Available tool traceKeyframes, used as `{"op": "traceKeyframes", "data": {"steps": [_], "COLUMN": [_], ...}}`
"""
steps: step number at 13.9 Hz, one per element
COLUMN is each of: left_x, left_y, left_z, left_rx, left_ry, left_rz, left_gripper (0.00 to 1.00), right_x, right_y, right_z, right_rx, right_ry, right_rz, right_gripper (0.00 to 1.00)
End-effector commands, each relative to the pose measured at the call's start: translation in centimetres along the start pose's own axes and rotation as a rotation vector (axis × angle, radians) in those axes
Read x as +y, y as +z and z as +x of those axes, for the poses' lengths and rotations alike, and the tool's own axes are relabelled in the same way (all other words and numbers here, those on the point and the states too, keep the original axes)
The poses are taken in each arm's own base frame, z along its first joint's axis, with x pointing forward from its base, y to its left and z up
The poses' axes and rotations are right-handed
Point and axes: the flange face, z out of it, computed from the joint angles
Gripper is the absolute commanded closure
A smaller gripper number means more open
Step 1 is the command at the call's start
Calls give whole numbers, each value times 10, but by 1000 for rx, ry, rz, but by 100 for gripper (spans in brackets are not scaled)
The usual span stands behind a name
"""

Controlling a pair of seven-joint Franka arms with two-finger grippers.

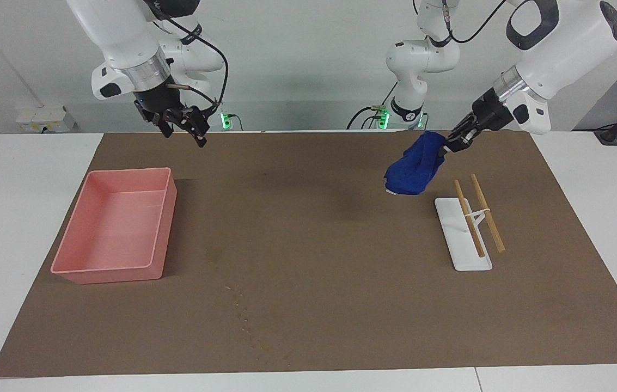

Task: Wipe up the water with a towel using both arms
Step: 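Carry the towel toward the center while the right gripper reaches it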

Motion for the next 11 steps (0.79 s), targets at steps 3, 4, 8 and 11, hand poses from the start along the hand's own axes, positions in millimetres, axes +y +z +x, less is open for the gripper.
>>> {"op": "traceKeyframes", "data": {"steps": [3, 4, 8, 11], "left_x": [33, 37, 44, 41], "left_y": [3, 6, 38, 63], "left_z": [-54, -58, -90, -108], "left_rx": [-123, -143, -179, -181], "left_ry": [-271, -323, -376, -369], "left_rz": [-179, -210, -277, -294], "left_gripper": [100, 100, 100, 100], "right_x": [-79, -94, -137, -149], "right_y": [21, 26, 47, 58], "right_z": [-45, -55, -80, -90], "right_rx": [-72, -78, -185, -232], "right_ry": [448, 509, 702, 736], "right_rz": [168, 189, 256, 256], "right_gripper": [0, 0, 0, 0]}}
